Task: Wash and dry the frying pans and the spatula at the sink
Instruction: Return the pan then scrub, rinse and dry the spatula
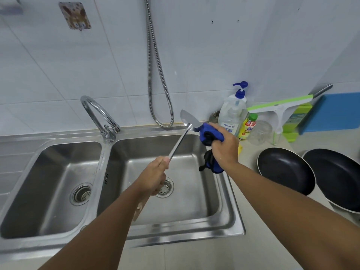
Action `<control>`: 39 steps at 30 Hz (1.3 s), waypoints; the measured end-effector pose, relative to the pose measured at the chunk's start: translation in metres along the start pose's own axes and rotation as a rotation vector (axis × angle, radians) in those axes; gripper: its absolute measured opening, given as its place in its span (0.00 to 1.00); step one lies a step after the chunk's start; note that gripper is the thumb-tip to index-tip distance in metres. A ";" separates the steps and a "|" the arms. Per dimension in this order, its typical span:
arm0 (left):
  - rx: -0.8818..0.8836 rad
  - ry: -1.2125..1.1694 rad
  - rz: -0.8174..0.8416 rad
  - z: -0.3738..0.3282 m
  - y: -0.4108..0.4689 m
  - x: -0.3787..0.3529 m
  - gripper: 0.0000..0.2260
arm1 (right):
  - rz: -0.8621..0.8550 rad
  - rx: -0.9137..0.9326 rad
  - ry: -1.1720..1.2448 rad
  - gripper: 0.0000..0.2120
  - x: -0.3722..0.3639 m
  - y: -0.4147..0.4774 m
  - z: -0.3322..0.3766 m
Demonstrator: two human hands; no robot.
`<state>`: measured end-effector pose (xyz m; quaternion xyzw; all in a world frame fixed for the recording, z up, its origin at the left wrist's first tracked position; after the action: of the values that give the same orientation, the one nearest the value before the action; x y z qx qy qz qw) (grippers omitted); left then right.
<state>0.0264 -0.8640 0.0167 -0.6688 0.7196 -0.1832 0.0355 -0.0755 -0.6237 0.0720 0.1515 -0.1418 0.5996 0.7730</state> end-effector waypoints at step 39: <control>-0.025 0.177 -0.091 0.025 -0.018 -0.107 0.11 | 0.358 -0.385 -0.668 0.27 0.040 -0.046 -0.159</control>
<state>0.0619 -0.7656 -0.0219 -0.6825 0.6910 -0.2340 -0.0448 -0.0157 -0.5349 -0.0605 0.1635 -0.5180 0.6049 0.5823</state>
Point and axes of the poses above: each hand's wrist, its own y-axis towards the middle knuckle, its own x-axis out of the back of the hand, z = x × y, the point moved 9 cm from there along y, towards the middle knuckle, and after that the axes turned 9 degrees about -x, right-handed, at the moved point
